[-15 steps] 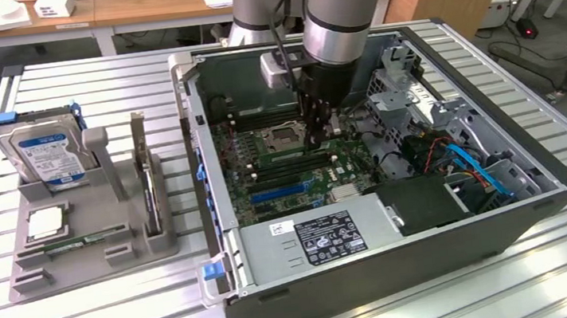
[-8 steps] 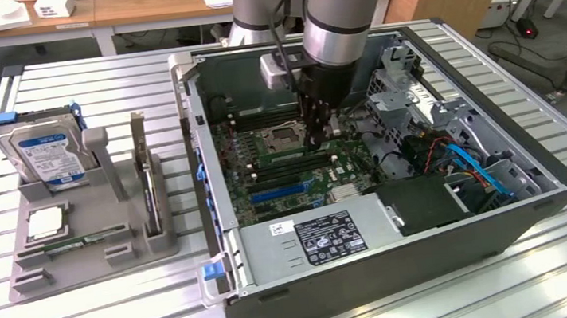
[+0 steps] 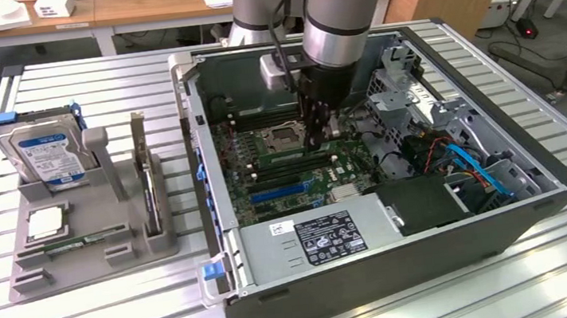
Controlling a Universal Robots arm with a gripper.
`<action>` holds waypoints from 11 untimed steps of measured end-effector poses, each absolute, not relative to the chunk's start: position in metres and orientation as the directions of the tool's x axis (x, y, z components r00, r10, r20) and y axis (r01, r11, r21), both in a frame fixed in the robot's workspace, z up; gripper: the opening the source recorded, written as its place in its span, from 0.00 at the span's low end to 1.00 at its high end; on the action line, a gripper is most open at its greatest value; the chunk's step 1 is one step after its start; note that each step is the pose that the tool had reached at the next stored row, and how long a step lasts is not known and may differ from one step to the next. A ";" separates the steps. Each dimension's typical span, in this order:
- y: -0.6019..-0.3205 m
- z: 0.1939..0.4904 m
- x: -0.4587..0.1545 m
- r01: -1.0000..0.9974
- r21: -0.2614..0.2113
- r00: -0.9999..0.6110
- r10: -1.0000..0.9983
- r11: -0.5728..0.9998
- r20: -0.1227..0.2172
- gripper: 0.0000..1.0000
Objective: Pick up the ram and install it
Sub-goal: 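Insert the ram into the slot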
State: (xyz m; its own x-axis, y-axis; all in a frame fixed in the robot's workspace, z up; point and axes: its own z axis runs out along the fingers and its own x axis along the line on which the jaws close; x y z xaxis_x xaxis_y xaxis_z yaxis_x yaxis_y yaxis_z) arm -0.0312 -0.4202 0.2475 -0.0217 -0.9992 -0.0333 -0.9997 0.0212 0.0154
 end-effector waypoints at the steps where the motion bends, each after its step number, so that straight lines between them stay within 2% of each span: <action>1: -0.420 0.247 -0.031 -1.000 0.016 -0.022 -0.999 0.021 -0.033 0.11; 11: -0.420 0.243 -0.032 -1.000 0.015 -0.022 -0.999 0.021 -0.033 0.11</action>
